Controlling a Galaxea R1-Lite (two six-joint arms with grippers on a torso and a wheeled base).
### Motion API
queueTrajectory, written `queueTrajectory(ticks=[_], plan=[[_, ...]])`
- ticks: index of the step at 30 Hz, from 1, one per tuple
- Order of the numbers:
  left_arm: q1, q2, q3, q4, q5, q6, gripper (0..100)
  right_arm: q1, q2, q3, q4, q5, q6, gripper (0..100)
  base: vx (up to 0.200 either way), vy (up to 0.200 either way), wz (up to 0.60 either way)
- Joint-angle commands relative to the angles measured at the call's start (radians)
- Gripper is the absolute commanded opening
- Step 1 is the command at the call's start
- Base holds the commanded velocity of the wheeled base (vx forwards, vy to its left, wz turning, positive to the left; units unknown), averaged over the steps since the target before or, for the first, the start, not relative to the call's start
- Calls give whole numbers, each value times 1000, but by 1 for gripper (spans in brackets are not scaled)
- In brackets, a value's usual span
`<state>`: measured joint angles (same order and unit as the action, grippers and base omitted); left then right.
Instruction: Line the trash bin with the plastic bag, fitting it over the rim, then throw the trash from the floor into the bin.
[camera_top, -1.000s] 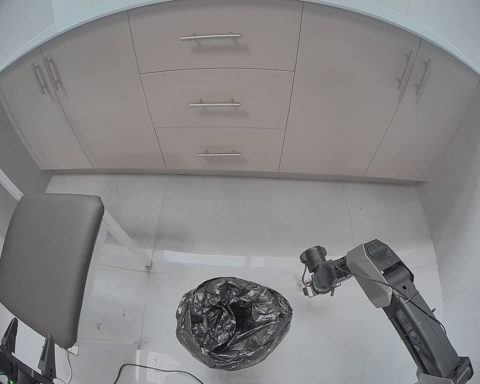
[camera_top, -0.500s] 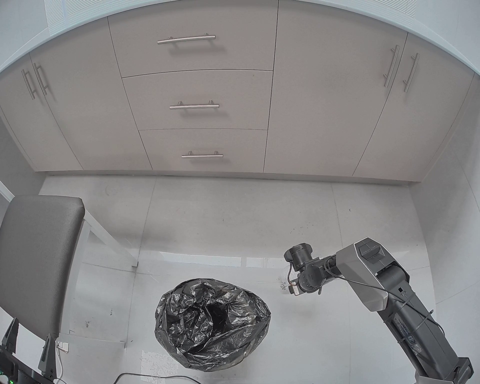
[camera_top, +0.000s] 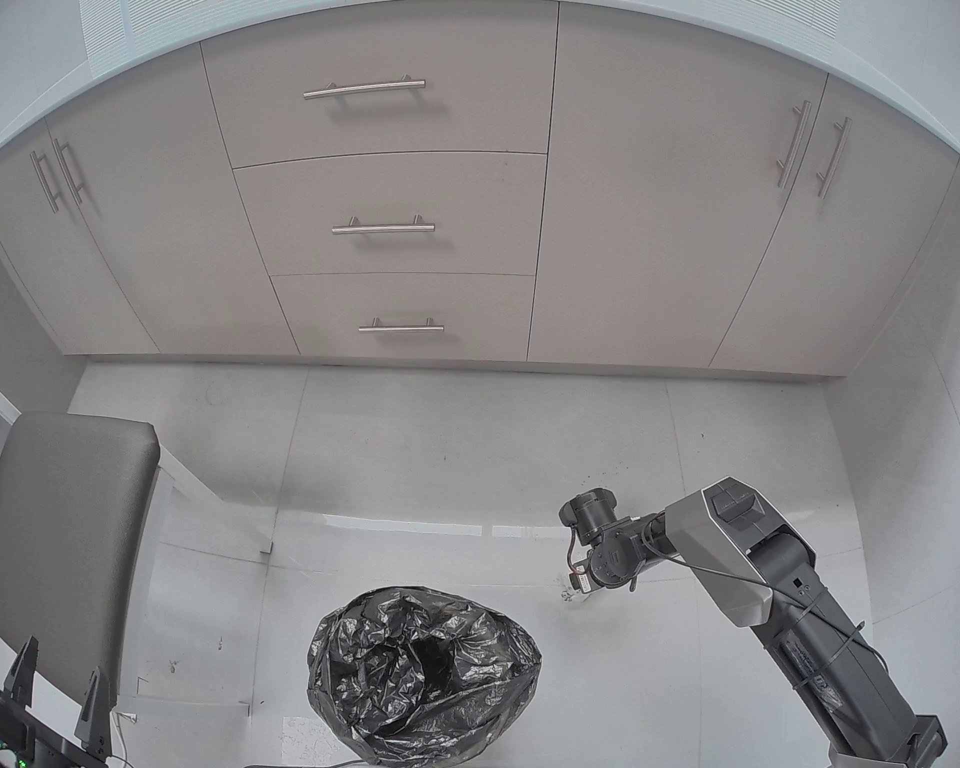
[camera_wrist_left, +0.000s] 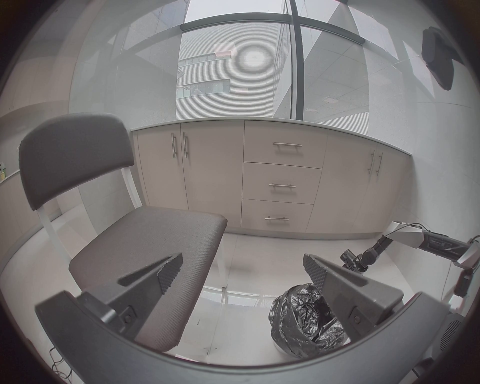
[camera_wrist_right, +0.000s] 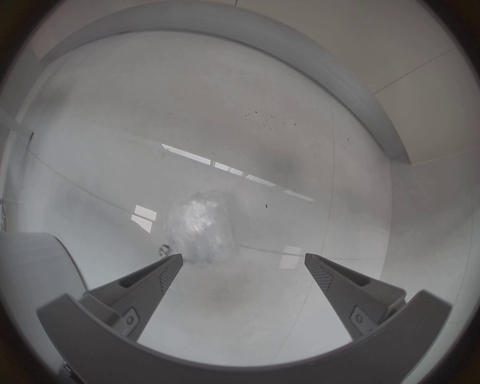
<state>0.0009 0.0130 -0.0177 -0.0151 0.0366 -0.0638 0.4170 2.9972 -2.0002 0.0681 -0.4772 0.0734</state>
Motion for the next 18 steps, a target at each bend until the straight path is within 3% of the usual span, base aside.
queueTrajectory(ticks=[1, 11, 15, 18], plan=[[1, -11, 4, 0, 0, -2, 100, 11, 6, 0, 13, 0, 25, 100, 0, 0, 0], [1, -11, 4, 0, 0, -4, 100, 17, 17, 0, 133, 98, 140, 100, 0, 0, 0], [1, -11, 4, -2, 0, -7, 100, 19, 17, 0, 167, 264, 158, 100, 0, 0, 0], [1, -11, 5, -3, 3, -14, 100, 20, 12, 0, 165, 319, 151, 100, 0, 0, 0]])
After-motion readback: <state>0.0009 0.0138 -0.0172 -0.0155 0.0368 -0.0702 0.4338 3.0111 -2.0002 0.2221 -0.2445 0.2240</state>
